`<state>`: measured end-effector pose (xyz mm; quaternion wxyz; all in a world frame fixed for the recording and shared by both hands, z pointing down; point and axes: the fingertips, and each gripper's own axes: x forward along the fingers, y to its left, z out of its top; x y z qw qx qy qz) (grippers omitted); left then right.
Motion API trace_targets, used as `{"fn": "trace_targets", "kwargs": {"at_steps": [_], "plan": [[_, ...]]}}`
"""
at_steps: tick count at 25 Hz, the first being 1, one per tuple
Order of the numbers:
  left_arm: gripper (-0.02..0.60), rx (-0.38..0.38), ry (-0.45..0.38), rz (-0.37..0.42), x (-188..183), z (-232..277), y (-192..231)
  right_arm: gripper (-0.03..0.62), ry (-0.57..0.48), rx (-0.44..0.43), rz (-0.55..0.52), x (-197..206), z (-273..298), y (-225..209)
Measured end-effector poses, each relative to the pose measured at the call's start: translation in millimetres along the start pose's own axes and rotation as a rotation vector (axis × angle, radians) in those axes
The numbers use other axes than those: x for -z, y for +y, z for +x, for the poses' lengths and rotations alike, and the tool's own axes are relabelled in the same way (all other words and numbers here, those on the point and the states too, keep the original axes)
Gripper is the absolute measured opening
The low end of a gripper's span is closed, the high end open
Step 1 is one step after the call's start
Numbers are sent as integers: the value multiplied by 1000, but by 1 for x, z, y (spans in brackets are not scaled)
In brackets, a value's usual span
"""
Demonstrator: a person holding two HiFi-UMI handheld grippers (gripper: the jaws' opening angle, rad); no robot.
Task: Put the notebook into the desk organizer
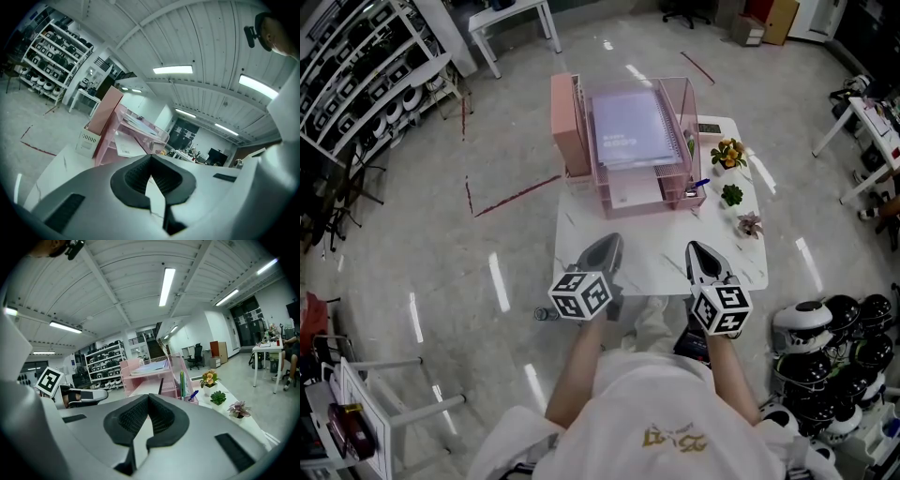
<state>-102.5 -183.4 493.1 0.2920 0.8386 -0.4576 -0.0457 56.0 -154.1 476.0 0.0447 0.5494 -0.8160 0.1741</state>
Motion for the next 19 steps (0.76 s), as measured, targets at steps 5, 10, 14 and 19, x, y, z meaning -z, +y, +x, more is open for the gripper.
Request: {"fn": "trace_targets", "kwargs": {"at_steps": [5,10,14,19], "plan": [[15,-12,0,-31,0,-1,7,9,0,-2,1,-1,2,2],[15,-1,1,-55,0,1,8,9,7,0,6,3,2,3],[15,2,4,-72,3,3,11,9,10,5,10,4,3,0],[15,4,1,-83,0,6,14,9,10,12,20,4,6,-3]]}}
